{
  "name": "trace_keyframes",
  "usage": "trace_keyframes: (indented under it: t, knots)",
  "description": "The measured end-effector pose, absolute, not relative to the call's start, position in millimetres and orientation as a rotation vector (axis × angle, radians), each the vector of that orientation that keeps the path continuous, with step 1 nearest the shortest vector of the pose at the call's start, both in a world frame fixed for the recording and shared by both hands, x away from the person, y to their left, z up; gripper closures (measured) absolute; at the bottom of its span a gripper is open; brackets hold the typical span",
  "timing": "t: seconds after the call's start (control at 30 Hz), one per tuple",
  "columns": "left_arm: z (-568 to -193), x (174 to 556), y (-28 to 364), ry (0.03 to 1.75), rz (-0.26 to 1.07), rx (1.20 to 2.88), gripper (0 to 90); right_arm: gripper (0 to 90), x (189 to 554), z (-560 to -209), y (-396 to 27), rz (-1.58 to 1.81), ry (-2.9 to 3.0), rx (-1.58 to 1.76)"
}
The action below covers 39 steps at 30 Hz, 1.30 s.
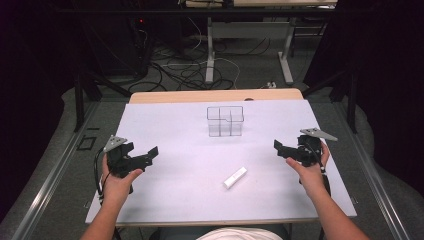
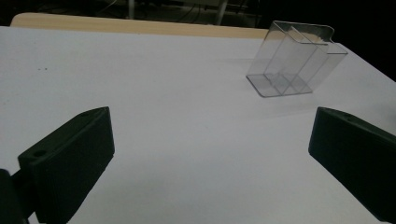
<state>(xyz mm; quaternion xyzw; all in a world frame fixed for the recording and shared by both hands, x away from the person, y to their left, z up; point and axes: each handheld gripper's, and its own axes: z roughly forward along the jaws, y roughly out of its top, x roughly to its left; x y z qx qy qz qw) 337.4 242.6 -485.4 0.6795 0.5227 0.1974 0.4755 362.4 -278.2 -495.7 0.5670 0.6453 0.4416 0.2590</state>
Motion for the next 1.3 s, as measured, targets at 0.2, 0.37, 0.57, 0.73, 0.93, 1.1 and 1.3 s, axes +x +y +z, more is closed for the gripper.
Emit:
trace_keyframes:
  t: [0.2, 0.37, 0.57, 0.73, 0.93, 1.1, 1.3]
  knots:
    - [-486.9, 337.0, 236.8, 1.274, 0.487, 1.677, 0.3, 8.8, 363.7, -495.2, -266.8, 1.181, 1.798, 1.519]
    - [-488.8, 336.8, 237.4, 1.283, 0.511, 1.652, 0.3, 8.6, 369.6, -496.4, -257.3, 1.151, 1.813, 1.509]
    - [-493.5, 338.4, 236.8, 1.299, 0.516, 1.658, 0.3, 9.9, 376.5, -493.8, -252.5, 1.161, 1.832, 1.507]
    - [-494.0, 337.0, 234.4, 1.282, 0.52, 1.675, 0.3, 15.1, 378.8, -487.6, -249.4, 1.153, 1.845, 1.484]
    - [-493.4, 335.5, 231.8, 1.273, 0.523, 1.684, 0.3, 15.9, 387.8, -477.3, -238.7, 1.184, 1.857, 1.496]
    - [-493.8, 335.1, 228.7, 1.261, 0.525, 1.702, 0.3, 20.1, 394.7, -470.0, -228.3, 1.171, 1.887, 1.526]
    - [-494.2, 333.1, 225.6, 1.256, 0.522, 1.702, 0.3, 21.6, 404.9, -452.0, -221.8, 1.169, 1.91, 1.523]
